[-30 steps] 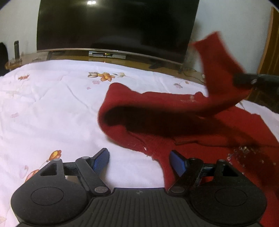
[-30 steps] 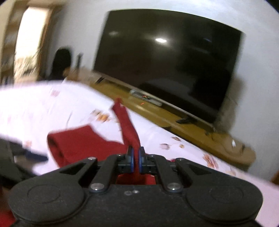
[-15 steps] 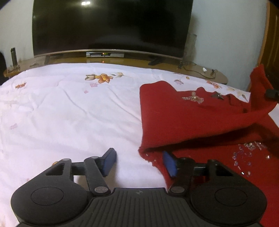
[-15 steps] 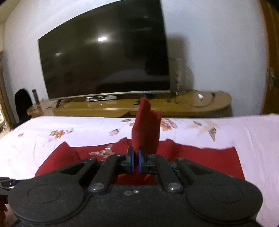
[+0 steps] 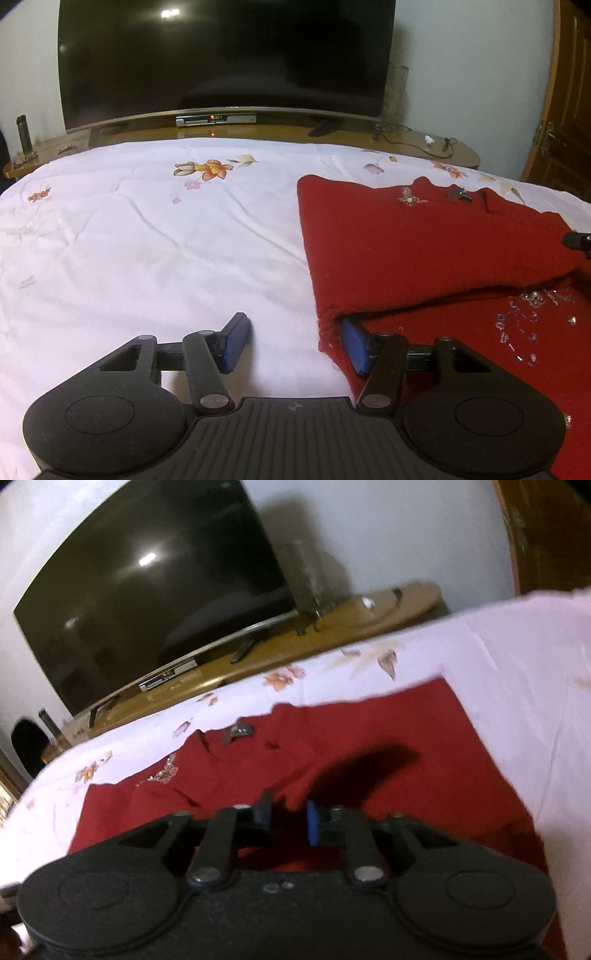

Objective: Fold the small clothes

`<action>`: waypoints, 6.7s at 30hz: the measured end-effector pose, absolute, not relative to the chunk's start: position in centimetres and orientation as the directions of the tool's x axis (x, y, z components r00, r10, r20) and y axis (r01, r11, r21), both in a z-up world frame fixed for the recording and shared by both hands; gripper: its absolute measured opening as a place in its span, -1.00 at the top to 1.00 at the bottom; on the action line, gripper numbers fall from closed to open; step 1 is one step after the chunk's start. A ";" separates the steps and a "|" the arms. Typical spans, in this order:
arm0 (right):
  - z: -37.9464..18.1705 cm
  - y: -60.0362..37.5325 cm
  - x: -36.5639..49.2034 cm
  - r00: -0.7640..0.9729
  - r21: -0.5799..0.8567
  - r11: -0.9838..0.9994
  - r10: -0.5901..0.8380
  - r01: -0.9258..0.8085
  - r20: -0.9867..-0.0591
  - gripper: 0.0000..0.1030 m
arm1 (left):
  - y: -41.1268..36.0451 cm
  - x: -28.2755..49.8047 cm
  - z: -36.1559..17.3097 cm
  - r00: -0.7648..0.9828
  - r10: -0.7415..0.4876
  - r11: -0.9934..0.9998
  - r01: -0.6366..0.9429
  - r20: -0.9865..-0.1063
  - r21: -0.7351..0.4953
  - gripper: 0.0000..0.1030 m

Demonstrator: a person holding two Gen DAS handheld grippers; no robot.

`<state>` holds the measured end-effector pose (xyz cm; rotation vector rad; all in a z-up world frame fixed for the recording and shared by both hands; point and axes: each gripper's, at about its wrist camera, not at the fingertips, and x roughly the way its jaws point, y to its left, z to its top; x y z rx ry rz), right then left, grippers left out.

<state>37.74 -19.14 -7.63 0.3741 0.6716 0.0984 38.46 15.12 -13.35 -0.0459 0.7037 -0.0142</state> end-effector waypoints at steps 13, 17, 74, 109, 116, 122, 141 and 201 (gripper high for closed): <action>-5.0 -20.3 39.4 0.825 0.395 0.919 0.221 0.003 -0.521 0.89 | 14.8 38.4 -13.5 0.767 -0.020 1.000 0.000 -0.642 -0.031 -0.08; -1.0 -20.0 37.7 0.909 0.359 0.926 0.248 -0.120 -0.334 0.89 | 14.7 38.3 -13.5 0.769 -0.017 1.000 -0.002 -0.639 -0.029 -0.07; -9.7 -24.3 38.8 0.787 0.229 0.971 0.084 0.074 -0.611 0.86 | 17.0 51.1 -13.9 0.766 -0.145 0.968 -0.021 -0.627 -0.250 -0.09; -7.9 -19.1 41.4 0.822 0.025 0.990 0.129 -0.138 -0.555 0.60 | 8.4 49.7 -12.3 0.823 -0.200 0.970 0.243 -0.532 0.010 -0.04; -10.0 -19.9 42.5 0.798 -0.069 0.994 0.024 -0.082 -0.602 0.59 | 10.8 51.1 -14.0 0.796 -0.173 0.982 0.184 -0.580 -0.041 -0.07; -10.2 -20.8 42.1 0.799 -0.085 0.992 0.021 -0.090 -0.601 0.60 | 10.2 50.8 -13.9 0.795 -0.155 0.984 0.177 -0.586 -0.020 -0.11; -10.1 -20.2 38.1 0.789 -0.073 0.970 0.145 -0.234 -0.597 0.34 | 3.6 44.2 -13.6 0.799 -0.077 0.988 0.143 -0.597 0.064 -0.51; -12.6 -30.8 11.3 0.622 0.742 0.666 0.551 0.074 -0.556 0.88 | 13.6 14.4 -17.5 0.626 -0.563 0.673 -0.033 -0.540 -0.739 0.89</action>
